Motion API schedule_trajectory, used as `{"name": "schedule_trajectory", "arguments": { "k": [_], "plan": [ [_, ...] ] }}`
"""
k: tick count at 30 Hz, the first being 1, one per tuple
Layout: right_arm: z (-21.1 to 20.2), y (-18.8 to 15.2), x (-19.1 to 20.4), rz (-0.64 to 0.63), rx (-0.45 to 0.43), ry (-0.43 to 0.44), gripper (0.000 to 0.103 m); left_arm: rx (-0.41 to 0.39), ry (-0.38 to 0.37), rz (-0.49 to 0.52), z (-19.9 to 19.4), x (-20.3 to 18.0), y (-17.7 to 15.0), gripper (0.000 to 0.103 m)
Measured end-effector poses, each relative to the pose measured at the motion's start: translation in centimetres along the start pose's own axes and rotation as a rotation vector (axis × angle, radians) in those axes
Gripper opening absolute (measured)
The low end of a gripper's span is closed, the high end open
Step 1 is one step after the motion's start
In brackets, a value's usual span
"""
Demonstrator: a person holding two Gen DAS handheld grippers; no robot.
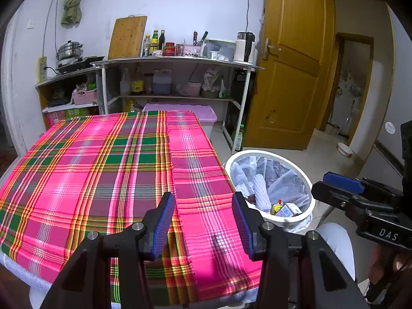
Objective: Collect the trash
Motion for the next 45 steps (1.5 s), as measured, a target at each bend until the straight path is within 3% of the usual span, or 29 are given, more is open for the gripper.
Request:
{"name": "schedule_trajectory", "arguments": {
  "k": [45],
  "plan": [
    [0.0, 0.0, 0.1, -0.001, 0.003, -0.001, 0.049, -0.002, 0.012, 0.003, -0.9, 1.8, 0.1, 0.046]
  ]
}}
Point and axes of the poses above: each gripper's, at about its wrist camera, not at the fingertips, and z roughly the way its jaws point, x to its left, y to its top, the point moved 3 cm from there along z, roughly the way its jaws point, and after that the axes turned 15 degrees about -x, right-handed, at the moved point
